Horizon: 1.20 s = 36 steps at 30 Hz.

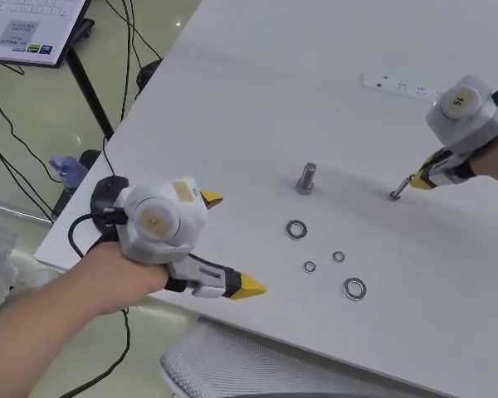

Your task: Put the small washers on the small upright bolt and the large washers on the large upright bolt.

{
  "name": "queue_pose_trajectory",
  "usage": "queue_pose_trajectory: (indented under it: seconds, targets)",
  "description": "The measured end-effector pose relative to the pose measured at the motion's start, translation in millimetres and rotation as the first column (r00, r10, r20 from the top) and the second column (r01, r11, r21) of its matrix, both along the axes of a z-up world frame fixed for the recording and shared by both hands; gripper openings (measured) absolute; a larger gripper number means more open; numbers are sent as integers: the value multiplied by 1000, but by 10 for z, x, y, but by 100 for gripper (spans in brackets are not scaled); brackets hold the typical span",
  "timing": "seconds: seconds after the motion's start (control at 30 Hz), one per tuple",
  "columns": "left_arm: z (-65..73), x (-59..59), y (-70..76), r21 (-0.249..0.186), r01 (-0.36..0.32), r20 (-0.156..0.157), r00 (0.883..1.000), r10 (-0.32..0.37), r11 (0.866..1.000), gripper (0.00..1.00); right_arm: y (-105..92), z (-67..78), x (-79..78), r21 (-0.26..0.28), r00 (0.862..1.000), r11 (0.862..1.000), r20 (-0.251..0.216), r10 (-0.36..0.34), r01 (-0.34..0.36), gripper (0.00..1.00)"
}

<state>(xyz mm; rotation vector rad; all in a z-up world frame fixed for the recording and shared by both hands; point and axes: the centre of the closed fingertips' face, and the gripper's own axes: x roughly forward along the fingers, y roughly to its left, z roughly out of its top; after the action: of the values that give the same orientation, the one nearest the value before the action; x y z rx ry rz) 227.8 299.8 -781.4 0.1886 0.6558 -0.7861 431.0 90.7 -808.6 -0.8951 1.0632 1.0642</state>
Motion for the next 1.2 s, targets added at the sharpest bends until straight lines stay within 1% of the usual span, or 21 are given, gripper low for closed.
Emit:
queue_pose_trajectory:
  seconds: [0.03, 0.13, 0.33, 0.4, 0.73, 0.93, 1.03, 1.17, 1.2]
  targets:
    - [1, 0, -2, -1, 1, -1, 1000, -1, 1000, 92, -19, -16, 25, -2, 1000, 1000, -1, 1, -1, 13]
    - [6, 1, -3, -7, -1, -1, 1000, 1, 1000, 92, -12, -31, 35, -4, 1000, 1000, -2, 1, -1, 13]
    - [-17, -12, 16, -1, 2, -6, 1000, -2, 1000, 92, 9, -48, 27, -7, 1000, 1000, -8, 0, 0, 13]
    - [-15, -16, 9, -10, 2, -7, 1000, -3, 1000, 92, 13, -53, 26, -6, 1000, 1000, -9, -1, 0, 13]
    - [-25, -6, 12, -13, 3, -11, 1000, -3, 1000, 91, 36, -93, 5, -14, 1000, 1000, -20, 1, -1, 13]
    - [-28, -4, 26, -15, 0, -11, 1000, 0, 1000, 90, 31, -160, 46, -21, 1000, 1000, -24, 6, -7, 13]
    - [-29, -10, 27, -15, 1, -9, 1000, -2, 1000, 90, 38, -185, 31, -23, 1000, 1000, -28, 7, -8, 13]
    - [-41, -29, 20, -13, 3, -16, 1000, -3, 1000, 90, 32, -229, 8, -30, 999, 1000, -34, 9, -10, 13]
    - [-39, -29, 16, -12, 4, -14, 1000, -4, 1000, 90, 28, -239, 7, -31, 999, 999, -34, 9, -10, 13]
